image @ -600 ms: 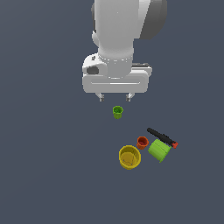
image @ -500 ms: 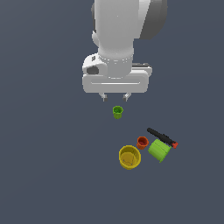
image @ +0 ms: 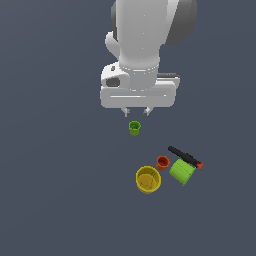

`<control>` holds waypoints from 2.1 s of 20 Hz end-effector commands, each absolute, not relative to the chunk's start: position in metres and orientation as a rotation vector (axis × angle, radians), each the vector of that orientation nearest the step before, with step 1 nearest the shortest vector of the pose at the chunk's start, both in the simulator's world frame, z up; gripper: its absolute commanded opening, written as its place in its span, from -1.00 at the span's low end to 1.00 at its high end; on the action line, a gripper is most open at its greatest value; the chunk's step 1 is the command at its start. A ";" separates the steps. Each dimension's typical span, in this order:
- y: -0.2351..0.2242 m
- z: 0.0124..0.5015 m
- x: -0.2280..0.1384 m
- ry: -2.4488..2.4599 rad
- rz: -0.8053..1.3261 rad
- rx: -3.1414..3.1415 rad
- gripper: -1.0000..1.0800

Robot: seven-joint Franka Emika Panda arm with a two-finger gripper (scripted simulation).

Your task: Pick up a designated object from a clutter of objects.

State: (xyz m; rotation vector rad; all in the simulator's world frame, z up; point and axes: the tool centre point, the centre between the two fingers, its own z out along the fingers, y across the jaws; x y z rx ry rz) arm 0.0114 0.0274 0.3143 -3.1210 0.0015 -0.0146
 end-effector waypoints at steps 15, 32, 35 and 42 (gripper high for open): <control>0.052 0.265 0.058 -0.059 0.019 -3.194 0.23; 0.114 0.136 0.123 -0.222 0.047 -3.328 0.23; 0.121 0.119 0.127 -0.244 0.047 -3.342 0.23; 0.132 0.097 0.132 -0.273 0.047 -3.359 0.23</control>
